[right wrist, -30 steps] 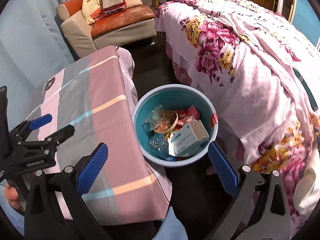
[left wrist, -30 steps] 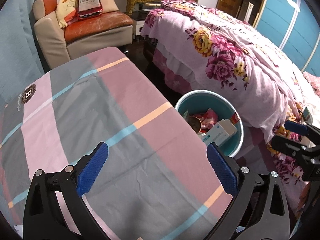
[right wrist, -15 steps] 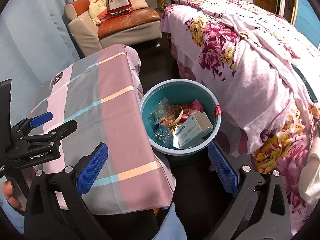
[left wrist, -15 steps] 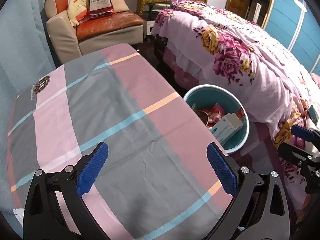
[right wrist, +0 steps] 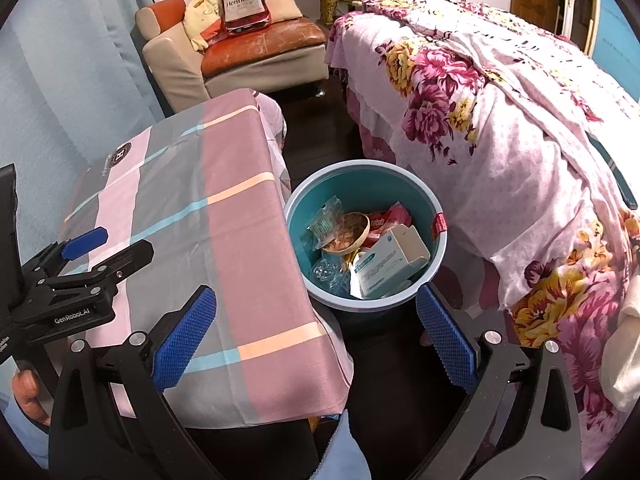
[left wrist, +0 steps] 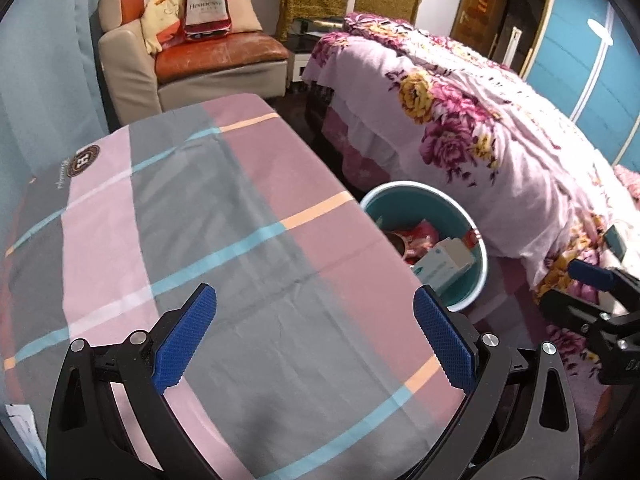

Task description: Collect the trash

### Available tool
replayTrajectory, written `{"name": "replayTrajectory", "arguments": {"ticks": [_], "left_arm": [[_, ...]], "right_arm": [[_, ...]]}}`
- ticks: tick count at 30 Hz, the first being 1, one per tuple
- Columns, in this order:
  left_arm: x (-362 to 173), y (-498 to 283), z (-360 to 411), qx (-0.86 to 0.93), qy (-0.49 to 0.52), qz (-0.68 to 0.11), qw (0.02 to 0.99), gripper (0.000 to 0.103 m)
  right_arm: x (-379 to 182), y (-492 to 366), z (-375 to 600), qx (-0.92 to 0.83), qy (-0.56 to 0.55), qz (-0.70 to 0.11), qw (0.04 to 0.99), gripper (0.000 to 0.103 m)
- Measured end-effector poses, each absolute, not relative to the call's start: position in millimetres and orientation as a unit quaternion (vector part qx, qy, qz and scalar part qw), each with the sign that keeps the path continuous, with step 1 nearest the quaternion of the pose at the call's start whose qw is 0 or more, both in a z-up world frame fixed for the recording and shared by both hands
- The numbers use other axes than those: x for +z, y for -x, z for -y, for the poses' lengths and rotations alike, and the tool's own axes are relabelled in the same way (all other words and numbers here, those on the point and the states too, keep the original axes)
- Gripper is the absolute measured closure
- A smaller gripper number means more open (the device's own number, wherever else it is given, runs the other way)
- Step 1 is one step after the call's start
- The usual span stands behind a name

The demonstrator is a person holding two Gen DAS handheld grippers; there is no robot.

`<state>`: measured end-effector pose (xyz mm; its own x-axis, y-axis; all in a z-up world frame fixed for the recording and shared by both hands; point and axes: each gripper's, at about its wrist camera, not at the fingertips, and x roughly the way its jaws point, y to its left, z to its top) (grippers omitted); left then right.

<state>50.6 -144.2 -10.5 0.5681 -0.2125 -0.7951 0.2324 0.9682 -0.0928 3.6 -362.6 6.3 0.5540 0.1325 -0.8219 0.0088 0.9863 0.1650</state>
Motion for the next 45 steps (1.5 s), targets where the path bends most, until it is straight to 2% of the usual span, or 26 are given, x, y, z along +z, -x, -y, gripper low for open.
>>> {"name": "replayTrajectory", "arguments": {"ticks": [16, 45], "left_arm": [[-27, -54, 159, -0.107, -0.053, -0.441, 0.889, 0.004], [-40, -63, 160, -0.098, -0.058, -0.452, 0.885, 0.004]], "right_arm": [[-15, -25, 376, 0.025, -0.100, -0.483, 0.870, 0.007], [-27, -40, 379, 0.004, -0.082, -0.497, 0.864, 0.007]]}}
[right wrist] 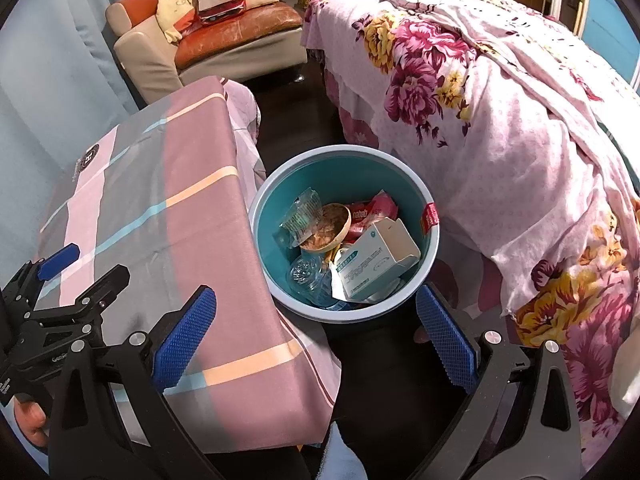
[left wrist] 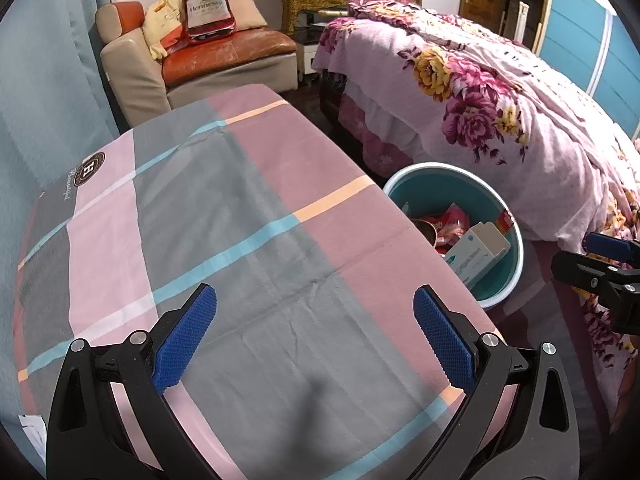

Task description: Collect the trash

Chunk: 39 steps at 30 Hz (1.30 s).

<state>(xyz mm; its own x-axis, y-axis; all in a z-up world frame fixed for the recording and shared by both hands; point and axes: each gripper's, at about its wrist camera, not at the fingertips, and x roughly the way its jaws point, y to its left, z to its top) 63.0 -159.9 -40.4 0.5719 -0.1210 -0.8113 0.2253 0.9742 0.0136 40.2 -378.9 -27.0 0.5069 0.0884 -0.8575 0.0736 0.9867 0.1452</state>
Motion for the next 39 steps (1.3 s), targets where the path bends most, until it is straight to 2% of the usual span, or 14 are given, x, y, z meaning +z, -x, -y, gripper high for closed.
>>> {"name": "replayTrajectory", "arguments": {"ticks": [39], "left_arm": [[-38, -68, 148, -0.092, -0.048, -0.452, 0.886, 0.004]], "right_arm": [[-22, -53, 369, 0.006, -0.064, -0.503, 0.862, 0.007]]}}
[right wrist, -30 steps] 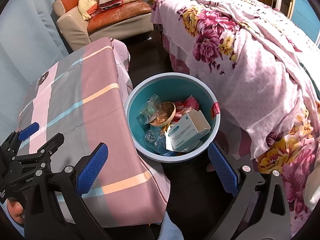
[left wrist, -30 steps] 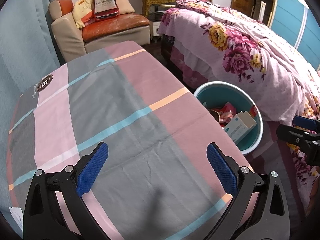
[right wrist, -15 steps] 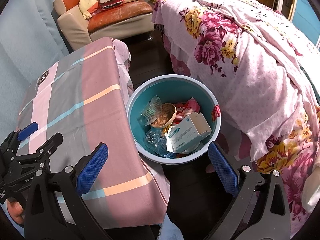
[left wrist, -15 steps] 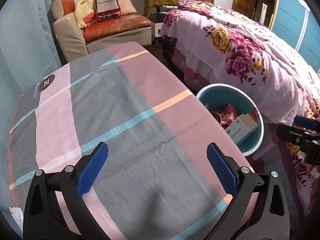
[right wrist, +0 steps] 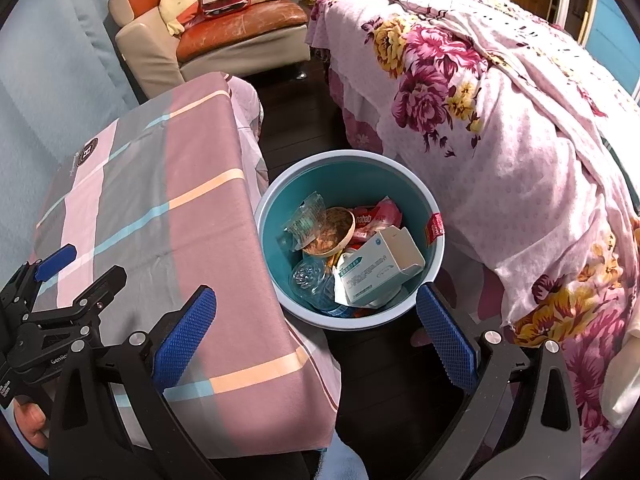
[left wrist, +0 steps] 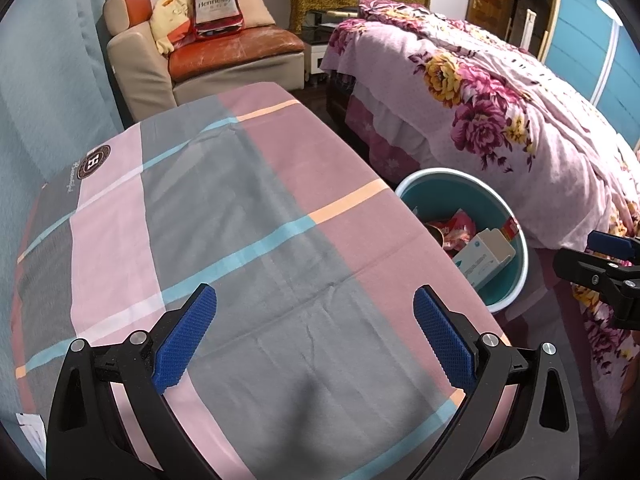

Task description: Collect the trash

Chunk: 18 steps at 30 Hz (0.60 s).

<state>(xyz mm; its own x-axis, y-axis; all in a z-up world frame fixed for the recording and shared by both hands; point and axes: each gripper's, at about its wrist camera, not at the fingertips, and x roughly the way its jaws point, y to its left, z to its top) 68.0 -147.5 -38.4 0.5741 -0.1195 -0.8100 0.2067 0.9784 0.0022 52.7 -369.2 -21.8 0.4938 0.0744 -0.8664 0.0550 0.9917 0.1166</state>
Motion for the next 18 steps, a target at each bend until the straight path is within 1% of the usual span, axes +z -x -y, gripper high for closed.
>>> {"name": "replayTrajectory", "arguments": {"ticks": [18], "left_arm": [[-47.8, -66.5, 145.3, -0.083, -0.047, -0.465, 0.880, 0.004]], "right_arm": [[-26.0, -52.7, 368.5, -0.001, -0.062, -0.507, 0.860, 0.007]]}}
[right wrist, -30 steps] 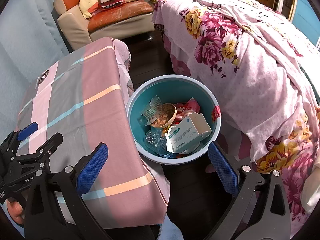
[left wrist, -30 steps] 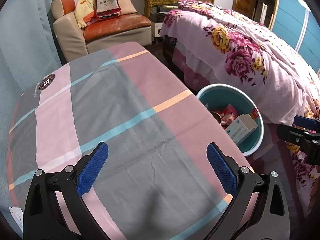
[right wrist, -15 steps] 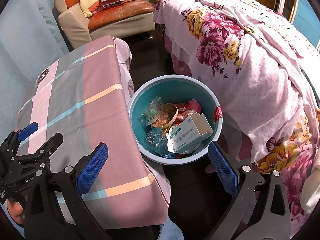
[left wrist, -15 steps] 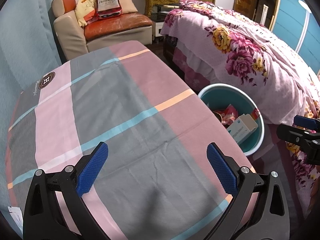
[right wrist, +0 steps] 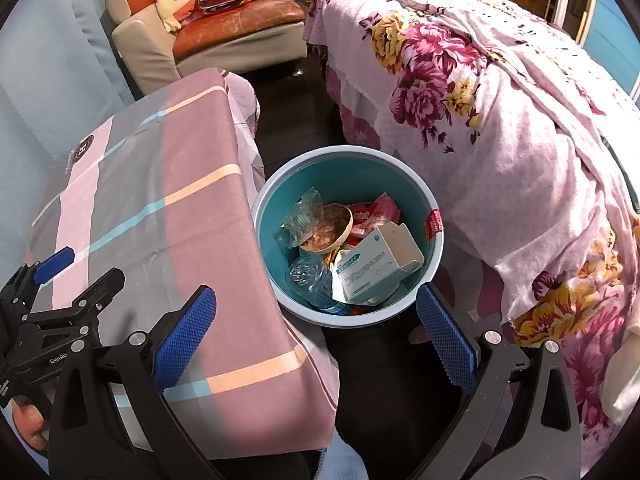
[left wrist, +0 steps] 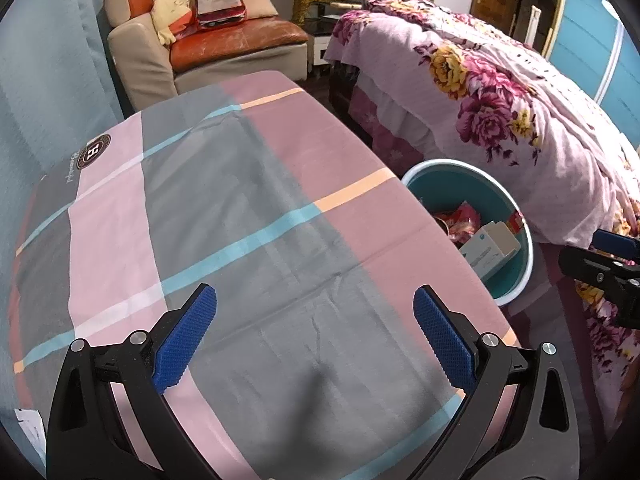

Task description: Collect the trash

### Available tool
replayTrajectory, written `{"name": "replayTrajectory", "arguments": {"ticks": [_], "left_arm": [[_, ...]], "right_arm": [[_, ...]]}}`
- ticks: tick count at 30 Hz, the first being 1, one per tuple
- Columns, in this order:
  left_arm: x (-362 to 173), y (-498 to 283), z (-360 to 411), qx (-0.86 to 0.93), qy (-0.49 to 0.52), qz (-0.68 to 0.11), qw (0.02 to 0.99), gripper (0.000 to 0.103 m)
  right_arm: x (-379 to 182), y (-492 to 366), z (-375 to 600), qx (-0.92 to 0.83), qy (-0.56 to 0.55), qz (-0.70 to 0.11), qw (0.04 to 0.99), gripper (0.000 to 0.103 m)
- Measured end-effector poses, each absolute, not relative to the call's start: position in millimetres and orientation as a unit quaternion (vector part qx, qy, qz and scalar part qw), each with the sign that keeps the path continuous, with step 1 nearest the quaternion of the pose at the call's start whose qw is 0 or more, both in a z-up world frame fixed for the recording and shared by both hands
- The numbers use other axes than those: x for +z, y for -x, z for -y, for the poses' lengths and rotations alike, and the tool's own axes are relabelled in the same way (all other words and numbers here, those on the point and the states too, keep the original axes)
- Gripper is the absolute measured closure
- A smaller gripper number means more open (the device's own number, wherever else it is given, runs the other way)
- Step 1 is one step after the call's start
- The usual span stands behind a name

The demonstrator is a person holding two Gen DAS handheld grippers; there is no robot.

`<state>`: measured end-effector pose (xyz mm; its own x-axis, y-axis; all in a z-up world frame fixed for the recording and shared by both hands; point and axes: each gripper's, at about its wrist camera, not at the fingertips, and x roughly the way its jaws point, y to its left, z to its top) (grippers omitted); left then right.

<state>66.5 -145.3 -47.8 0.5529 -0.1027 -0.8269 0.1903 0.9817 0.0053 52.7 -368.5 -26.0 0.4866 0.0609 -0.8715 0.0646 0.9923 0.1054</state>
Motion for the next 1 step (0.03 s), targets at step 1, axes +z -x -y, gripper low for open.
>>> {"name": "replayTrajectory", "arguments": {"ticks": [1], "left_arm": [[-47.2, -67.6, 144.3, -0.083, -0.047, -0.465, 0.880, 0.004]], "right_arm": [[-25.8, -52.5, 368.5, -0.002, -0.062, -0.506, 0.860, 0.007]]}}
